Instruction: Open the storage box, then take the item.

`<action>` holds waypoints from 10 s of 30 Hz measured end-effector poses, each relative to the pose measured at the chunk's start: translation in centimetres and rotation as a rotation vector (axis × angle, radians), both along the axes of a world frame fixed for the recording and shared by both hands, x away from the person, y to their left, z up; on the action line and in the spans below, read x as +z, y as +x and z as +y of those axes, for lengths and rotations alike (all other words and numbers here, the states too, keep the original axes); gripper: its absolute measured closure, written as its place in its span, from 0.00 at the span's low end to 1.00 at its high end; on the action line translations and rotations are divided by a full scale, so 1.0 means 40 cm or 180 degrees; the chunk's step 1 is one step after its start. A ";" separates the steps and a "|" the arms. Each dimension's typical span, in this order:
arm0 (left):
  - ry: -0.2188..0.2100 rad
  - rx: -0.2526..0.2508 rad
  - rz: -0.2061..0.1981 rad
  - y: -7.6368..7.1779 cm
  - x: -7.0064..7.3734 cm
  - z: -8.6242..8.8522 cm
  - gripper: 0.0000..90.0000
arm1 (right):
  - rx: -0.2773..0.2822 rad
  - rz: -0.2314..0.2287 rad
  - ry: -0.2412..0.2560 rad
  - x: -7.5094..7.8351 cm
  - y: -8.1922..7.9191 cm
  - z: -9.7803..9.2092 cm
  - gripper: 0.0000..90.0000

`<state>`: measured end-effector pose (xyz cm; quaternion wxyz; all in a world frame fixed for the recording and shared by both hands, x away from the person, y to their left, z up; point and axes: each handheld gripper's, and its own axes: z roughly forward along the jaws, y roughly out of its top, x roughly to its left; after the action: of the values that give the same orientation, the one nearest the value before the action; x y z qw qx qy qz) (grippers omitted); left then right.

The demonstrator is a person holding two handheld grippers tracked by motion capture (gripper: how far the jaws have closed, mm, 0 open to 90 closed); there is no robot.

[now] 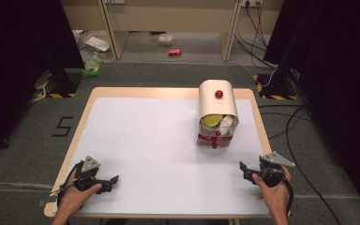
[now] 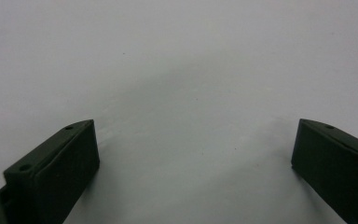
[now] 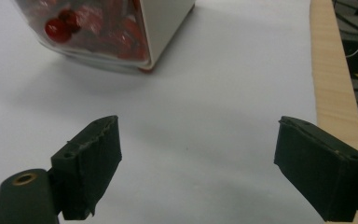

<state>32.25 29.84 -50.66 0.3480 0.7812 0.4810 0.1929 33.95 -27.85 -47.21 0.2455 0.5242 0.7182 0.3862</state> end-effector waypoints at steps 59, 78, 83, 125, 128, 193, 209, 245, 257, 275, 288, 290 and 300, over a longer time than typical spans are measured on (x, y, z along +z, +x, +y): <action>0.0002 0.0000 0.0002 0.000 0.000 0.000 0.00 | 0.0412 -0.0639 0.0168 0.193 -0.034 0.121 0.23; 0.0000 0.0001 0.0002 0.000 0.000 0.000 0.00 | 0.0542 -0.0773 0.0196 0.240 -0.014 0.162 0.23; 0.0001 0.0001 0.0002 0.000 0.000 0.000 0.00 | 0.0563 -0.0796 0.0196 0.246 -0.009 0.169 0.24; -0.0001 0.0000 0.0001 0.000 0.000 0.000 0.00 | 0.0683 -0.0832 0.0148 0.253 0.094 0.243 0.25; 0.0002 0.0000 0.0001 0.000 0.000 0.000 0.00 | 0.0703 -0.0791 0.0146 0.248 0.107 0.248 0.25; -0.0004 0.0003 0.0000 0.000 0.000 0.000 0.00 | 0.0945 -0.0665 -0.0138 0.242 0.019 0.246 0.25; -0.0003 0.0003 -0.0001 -0.001 0.000 0.000 0.00 | 0.1004 -0.0653 -0.0179 0.235 -0.022 0.244 0.25; -0.0002 0.0003 -0.0002 -0.001 0.000 0.000 0.00 | 0.1051 -0.0596 -0.0284 0.226 -0.075 0.250 0.25; -0.0002 0.0004 -0.0001 0.000 0.000 0.000 0.00 | 0.1042 -0.0584 -0.0208 0.230 -0.080 0.247 0.27; 0.0001 0.0001 0.0003 0.000 0.000 0.000 0.00 | 0.0925 -0.0734 -0.0143 0.257 -0.061 0.233 0.28; 0.0004 0.0001 0.0002 0.000 0.000 0.000 0.00 | 0.0916 -0.0740 -0.0164 0.276 -0.038 0.258 0.29; 0.0003 0.0001 0.0002 0.000 0.000 0.000 0.00 | 0.0935 -0.0734 -0.0157 0.276 -0.035 0.263 0.29; 0.0003 0.0000 0.0004 0.000 0.000 0.000 0.00 | 0.0933 -0.0712 -0.0169 0.277 -0.012 0.276 0.29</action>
<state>32.26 29.83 -50.65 0.3474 0.7815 0.4811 0.1927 33.48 -16.81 -36.12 0.2786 0.3612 0.7650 0.4546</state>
